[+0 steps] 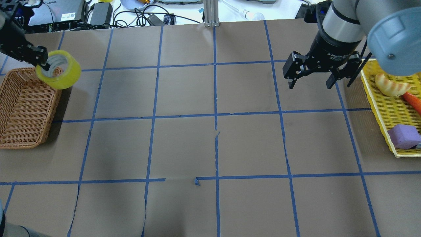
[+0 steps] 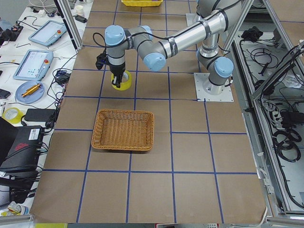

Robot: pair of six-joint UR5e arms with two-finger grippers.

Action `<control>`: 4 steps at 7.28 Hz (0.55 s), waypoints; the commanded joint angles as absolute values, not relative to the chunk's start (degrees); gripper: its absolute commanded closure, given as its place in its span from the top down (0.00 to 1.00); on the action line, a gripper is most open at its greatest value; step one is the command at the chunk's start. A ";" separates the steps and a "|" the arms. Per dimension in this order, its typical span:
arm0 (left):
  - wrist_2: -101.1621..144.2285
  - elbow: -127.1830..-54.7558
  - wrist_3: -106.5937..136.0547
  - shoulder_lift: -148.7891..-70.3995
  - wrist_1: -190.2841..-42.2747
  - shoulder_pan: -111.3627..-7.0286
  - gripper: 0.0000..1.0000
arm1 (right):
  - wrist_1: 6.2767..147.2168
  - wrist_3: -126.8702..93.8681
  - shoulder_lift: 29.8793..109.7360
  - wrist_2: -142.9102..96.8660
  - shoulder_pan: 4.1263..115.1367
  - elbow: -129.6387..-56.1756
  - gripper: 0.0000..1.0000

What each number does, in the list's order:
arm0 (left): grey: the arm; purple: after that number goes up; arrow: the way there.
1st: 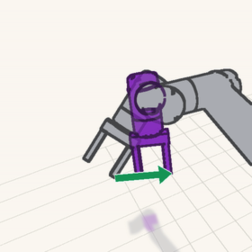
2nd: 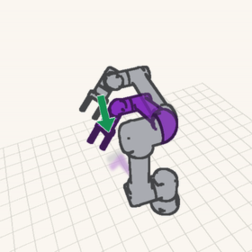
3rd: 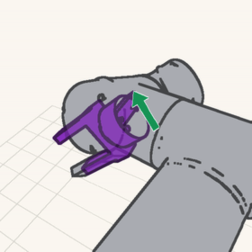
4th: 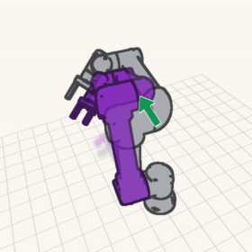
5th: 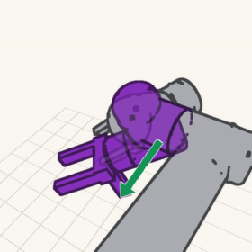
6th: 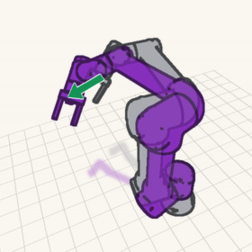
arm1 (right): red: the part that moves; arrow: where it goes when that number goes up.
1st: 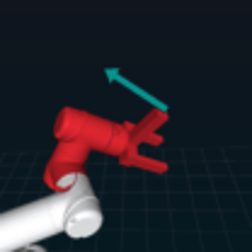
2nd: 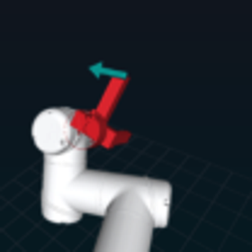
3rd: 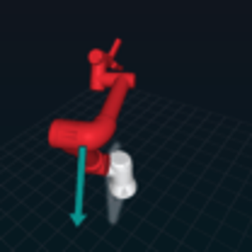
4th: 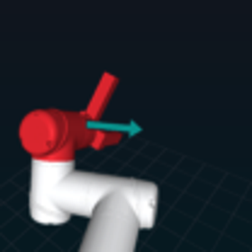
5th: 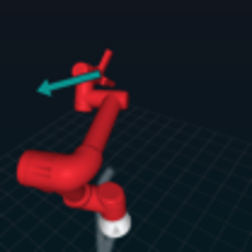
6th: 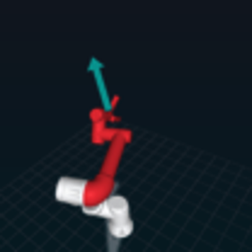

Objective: Transfer tape with both arms
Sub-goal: 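Lift the tape roll with the left gripper and carry it over the wicker basket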

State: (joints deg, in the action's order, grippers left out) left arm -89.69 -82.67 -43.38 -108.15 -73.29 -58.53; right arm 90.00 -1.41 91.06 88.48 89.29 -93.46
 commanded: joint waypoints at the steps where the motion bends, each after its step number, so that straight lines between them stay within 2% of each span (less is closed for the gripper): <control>1: -89.65 -78.43 -52.97 -114.49 -70.49 -51.70 0.00 | 89.91 -1.41 91.05 88.59 89.21 -93.51 1.00; 2: -89.56 -75.18 -56.57 -117.31 -70.49 -50.81 0.00 | 90.00 -1.41 91.05 88.51 89.21 -93.43 1.00; 4: -88.43 -74.79 -59.57 -121.70 -69.18 -47.82 0.00 | 90.09 -1.41 91.05 88.16 89.30 -93.43 1.00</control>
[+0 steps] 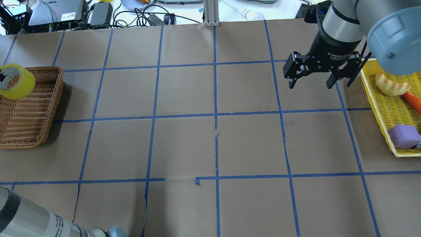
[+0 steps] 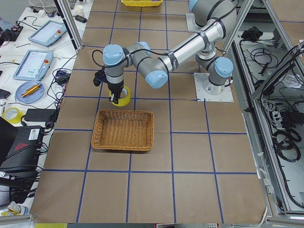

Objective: Transfer tape with both arms
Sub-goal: 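Lift the tape roll with the left gripper and carry it over the wicker basket, then lower the tape roll into the wicker basket and open the left gripper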

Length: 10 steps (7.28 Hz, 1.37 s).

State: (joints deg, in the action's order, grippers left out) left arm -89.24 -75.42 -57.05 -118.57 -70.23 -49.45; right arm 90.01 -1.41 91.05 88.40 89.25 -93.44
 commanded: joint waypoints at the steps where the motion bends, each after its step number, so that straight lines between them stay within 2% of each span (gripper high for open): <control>1: -87.98 -74.88 -60.20 -123.03 -68.73 -47.64 0.00 | 90.00 -1.41 91.05 88.50 89.21 -93.43 1.00; 4: -87.89 -74.71 -61.26 -126.29 -65.39 -47.29 0.00 | 90.00 -1.41 91.05 88.07 89.21 -93.43 1.00; 5: -87.89 -74.88 -61.26 -127.17 -63.65 -47.37 0.34 | 90.00 -1.41 91.05 88.15 89.21 -93.43 1.00; 6: -87.89 -74.97 -61.35 -127.70 -63.02 -47.37 0.63 | 90.00 -1.41 91.05 88.15 89.21 -93.43 1.00; 7: -87.98 -74.88 -61.35 -127.27 -63.10 -47.37 0.78 | 90.00 -1.41 91.05 88.07 89.30 -93.43 1.00; 9: -88.33 -74.36 -60.91 -123.68 -65.90 -48.07 0.81 | 90.00 -1.41 91.05 87.98 89.30 -93.43 1.00; 10: -88.24 -73.92 -60.47 -120.18 -71.83 -49.21 0.81 | 90.00 -1.41 91.14 88.07 89.21 -93.43 1.00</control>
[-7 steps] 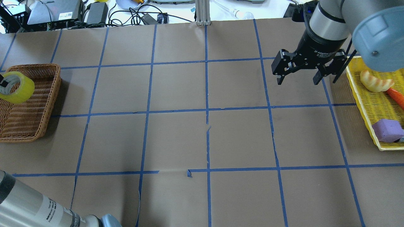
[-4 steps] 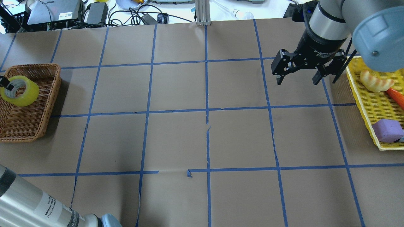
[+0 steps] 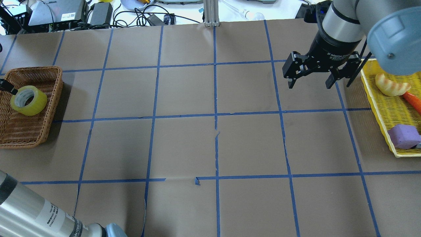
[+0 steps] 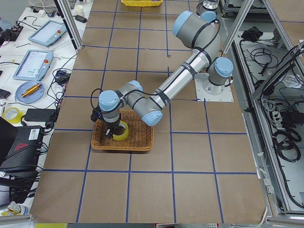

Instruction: Transfer tape with both arms

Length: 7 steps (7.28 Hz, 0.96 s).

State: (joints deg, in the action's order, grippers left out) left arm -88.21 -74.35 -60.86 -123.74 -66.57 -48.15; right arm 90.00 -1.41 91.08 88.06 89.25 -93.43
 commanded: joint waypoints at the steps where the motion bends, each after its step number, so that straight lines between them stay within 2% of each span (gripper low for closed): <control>1: -88.24 -73.83 -58.99 -116.06 -76.24 -52.70 0.81 | 90.00 -1.41 91.14 87.98 89.21 -93.34 1.00; 5: -89.12 -74.00 -28.91 -102.07 -93.92 -69.13 0.82 | 90.00 -1.41 91.05 87.80 89.21 -92.99 1.00; 6: -89.73 -74.61 -20.30 -99.34 -96.30 -73.87 0.88 | 90.00 -1.41 91.14 88.06 89.21 -93.08 1.00; 7: -94.61 -75.32 -17.43 -97.49 -96.85 -77.40 0.91 | 90.00 -1.41 91.14 88.15 89.21 -92.99 1.00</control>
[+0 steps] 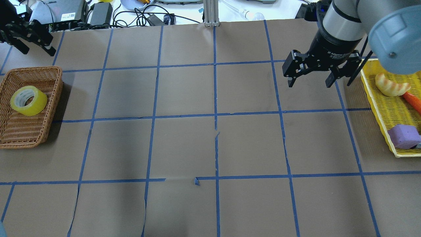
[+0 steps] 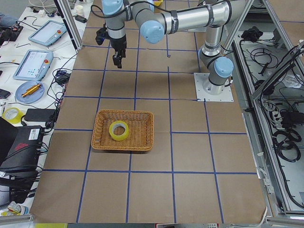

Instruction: Transfer tape with both arms

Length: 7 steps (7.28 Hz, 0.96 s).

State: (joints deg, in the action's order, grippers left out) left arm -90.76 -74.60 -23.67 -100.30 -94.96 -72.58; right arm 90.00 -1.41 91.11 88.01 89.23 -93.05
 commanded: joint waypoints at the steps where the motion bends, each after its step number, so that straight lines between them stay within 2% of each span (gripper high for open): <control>1: -94.14 -76.19 -11.57 -95.30 -97.99 -79.35 0.96 | 90.00 -1.41 91.06 88.42 89.21 -93.08 1.00; 2: -93.09 -77.33 -4.55 -93.97 -98.00 -82.58 1.00 | 90.09 -1.41 91.05 87.90 89.30 -93.08 1.00; 4: -93.26 -81.01 7.41 -95.97 -93.47 -90.84 1.00 | 90.18 -1.41 91.05 87.71 89.30 -92.99 1.00; 6: -90.72 -88.03 7.91 -93.62 -87.81 -91.58 1.00 | 90.18 -1.41 91.05 88.50 89.12 -93.08 1.00; 7: -90.53 -89.20 7.74 -93.69 -86.06 -91.84 1.00 | 90.09 -1.41 91.05 88.51 89.12 -93.08 1.00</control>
